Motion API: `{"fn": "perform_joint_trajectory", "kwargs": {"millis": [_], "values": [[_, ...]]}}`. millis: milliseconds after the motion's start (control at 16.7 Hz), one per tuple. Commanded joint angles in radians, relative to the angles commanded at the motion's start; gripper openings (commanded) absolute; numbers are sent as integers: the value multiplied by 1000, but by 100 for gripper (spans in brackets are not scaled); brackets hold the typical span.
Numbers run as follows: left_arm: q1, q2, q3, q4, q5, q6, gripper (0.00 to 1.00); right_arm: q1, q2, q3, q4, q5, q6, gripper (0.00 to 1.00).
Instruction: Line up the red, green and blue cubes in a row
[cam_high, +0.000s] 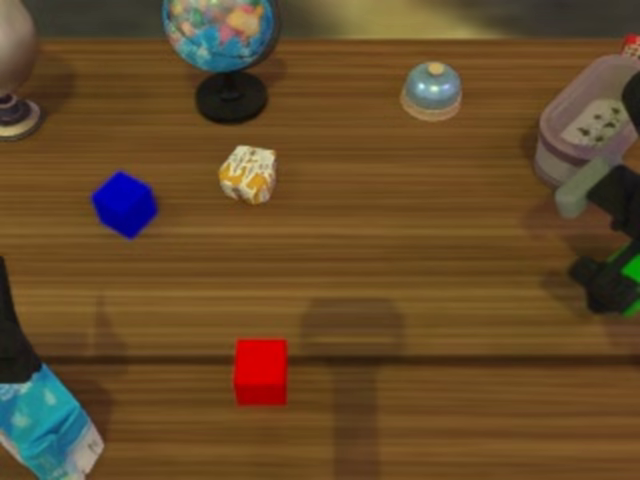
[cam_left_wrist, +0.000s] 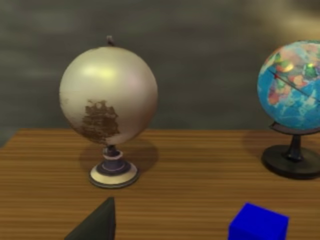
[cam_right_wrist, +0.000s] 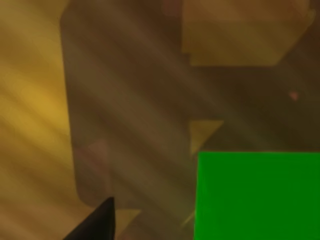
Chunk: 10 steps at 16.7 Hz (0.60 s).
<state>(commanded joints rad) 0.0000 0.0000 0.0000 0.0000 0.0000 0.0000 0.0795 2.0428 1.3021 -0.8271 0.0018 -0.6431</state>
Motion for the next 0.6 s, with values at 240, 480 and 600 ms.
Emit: {"fn": "perform_joint_trajectory", "kwargs": {"millis": [240,480,600], "values": [[0,0,0,0,0,0,100,0,26,-37,59,0,0,100],[0,0,0,0,0,0,100,0,26,-37,59,0,0,85],[0,0,0,0,0,0,100,0,26,-37,59,0,0,70]]}}
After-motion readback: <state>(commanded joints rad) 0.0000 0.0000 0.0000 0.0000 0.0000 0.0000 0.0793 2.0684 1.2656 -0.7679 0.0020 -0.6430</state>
